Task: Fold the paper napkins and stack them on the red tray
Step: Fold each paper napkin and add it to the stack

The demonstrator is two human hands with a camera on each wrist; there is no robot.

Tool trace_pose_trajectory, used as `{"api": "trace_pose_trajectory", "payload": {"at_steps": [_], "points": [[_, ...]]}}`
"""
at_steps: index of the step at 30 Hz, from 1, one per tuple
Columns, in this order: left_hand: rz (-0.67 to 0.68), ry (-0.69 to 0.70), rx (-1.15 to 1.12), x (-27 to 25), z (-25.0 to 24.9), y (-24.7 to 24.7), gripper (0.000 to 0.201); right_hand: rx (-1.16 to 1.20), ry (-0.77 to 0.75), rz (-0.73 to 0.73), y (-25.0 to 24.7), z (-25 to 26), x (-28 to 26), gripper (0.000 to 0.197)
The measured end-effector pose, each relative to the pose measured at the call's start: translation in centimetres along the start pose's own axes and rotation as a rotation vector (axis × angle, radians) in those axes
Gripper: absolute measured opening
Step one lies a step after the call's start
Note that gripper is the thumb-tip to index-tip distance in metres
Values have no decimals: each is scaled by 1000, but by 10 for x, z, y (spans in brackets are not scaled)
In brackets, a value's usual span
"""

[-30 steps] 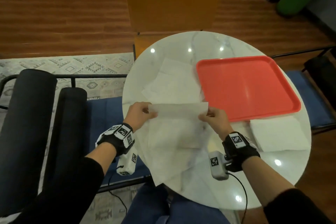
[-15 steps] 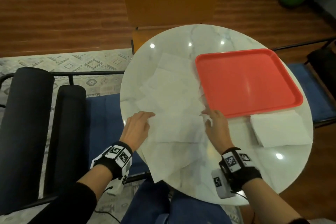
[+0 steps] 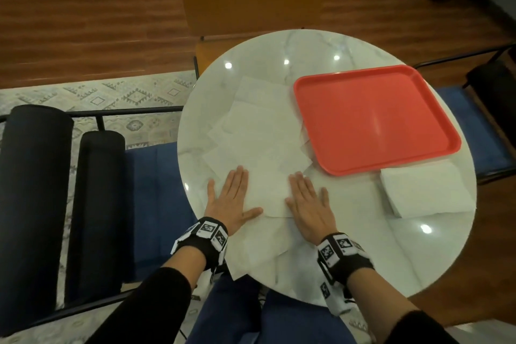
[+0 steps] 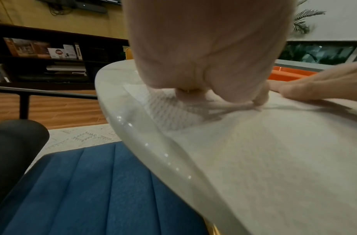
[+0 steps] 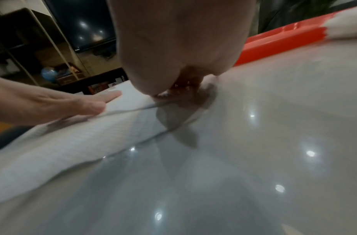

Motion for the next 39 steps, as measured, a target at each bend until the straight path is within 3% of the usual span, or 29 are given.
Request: {"api": "trace_pose_trajectory", "payload": {"at_steps": [2, 5, 7, 13, 16, 19, 22, 25, 27, 32, 36, 39], "points": [[-57, -30, 13, -1, 1, -5, 98, -15, 33, 6, -4, -16, -7, 56], [-302, -82, 82, -6, 2, -30, 61, 0, 26, 29, -4, -21, -10, 56], [-388, -105, 79, -6, 2, -49, 53, 38, 28, 36, -5, -18, -9, 57], [-249, -212, 1, 7, 17, -69, 48, 33, 39, 74, -21, -4, -8, 54], [-278, -211, -5, 2, 13, -88, 30, 75, -18, 8, -47, 8, -5, 53], [-247, -99, -195, -7, -10, -111, 7, 198, -154, -48, -77, 26, -9, 65], [-127, 110, -596, -23, -57, -138, 7, 268, -157, 17, -99, 22, -18, 63], [-194, 139, -770, -33, -89, -176, 11, 400, -94, -47, -133, -13, -33, 37], [-269, 140, -881, -34, -107, -198, 10, 659, -16, -112, -158, -47, -51, 22], [-304, 101, -1171, -21, -151, -209, 10, 1284, 121, -311, -199, -134, -90, 17], [-166, 92, -1192, -9, -189, -188, 16, 1336, 258, -442, -217, -209, -98, 16], [-137, 9, -1116, -14, -182, -158, 23, 1300, 350, -481, -225, -260, -98, 13]]}}
Point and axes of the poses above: each hand's wrist, its own x-axis towards the middle knuckle, its own y-axis out of the palm, z = x × y, the point moved 9 cm from there along x, towards the middle knuckle, and after that the axes turned 11 degrees about x, right-handed, at the moved point
